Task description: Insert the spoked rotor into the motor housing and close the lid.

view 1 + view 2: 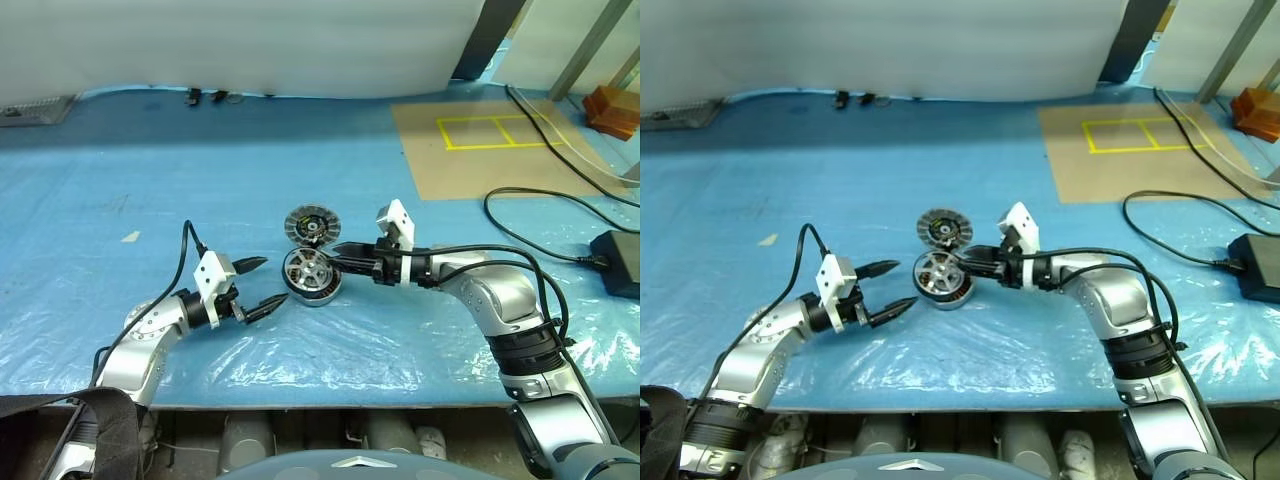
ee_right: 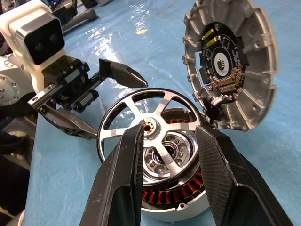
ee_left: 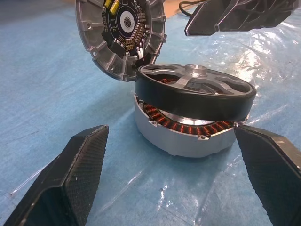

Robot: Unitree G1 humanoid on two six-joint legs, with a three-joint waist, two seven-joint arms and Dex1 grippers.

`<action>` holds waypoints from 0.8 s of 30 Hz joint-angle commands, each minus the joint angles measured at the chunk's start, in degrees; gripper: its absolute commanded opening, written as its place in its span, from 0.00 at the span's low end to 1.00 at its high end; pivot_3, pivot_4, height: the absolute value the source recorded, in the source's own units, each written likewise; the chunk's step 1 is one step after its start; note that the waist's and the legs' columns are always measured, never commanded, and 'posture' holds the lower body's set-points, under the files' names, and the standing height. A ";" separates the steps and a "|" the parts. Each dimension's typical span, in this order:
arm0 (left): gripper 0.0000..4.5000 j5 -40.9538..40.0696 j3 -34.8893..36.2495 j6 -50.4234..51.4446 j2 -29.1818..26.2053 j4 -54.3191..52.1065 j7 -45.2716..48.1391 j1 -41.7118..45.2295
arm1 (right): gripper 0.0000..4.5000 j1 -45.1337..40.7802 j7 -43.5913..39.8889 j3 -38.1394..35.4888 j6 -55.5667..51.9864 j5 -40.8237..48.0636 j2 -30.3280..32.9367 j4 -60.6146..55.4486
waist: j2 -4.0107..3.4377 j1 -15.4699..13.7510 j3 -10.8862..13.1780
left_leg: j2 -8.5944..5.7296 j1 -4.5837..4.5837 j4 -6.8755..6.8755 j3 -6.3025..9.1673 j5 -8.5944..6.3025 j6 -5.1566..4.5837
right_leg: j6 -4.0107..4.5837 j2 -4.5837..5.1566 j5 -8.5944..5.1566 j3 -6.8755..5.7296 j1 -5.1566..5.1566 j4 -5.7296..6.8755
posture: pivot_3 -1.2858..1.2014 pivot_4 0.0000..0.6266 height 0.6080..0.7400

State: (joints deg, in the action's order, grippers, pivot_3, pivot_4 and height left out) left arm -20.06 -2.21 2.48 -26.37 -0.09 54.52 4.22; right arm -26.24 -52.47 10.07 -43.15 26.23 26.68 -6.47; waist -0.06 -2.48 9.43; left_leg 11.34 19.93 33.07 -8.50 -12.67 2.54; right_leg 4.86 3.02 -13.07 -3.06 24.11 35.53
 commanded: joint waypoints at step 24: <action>1.00 -0.36 2.56 -0.86 -1.26 -1.75 -1.41 -1.65 | 0.39 -10.71 -5.25 11.69 3.83 -11.09 2.37 0.18 | 0.00 -0.03 0.00 | 0.01 0.01 0.00 0.00 0.00 0.01 | 0.00 0.00 0.00 0.00 0.00 0.01 | 0.52 0.24 1.00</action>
State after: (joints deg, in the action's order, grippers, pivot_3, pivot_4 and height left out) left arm -20.06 -1.02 2.42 -27.08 -0.12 53.28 2.73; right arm -35.84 -57.29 21.64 -40.36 15.20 29.26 -5.60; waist -0.06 -2.51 9.43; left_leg 11.35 19.93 33.06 -8.50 -12.67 2.55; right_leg 4.86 3.01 -13.07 -3.06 24.11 35.54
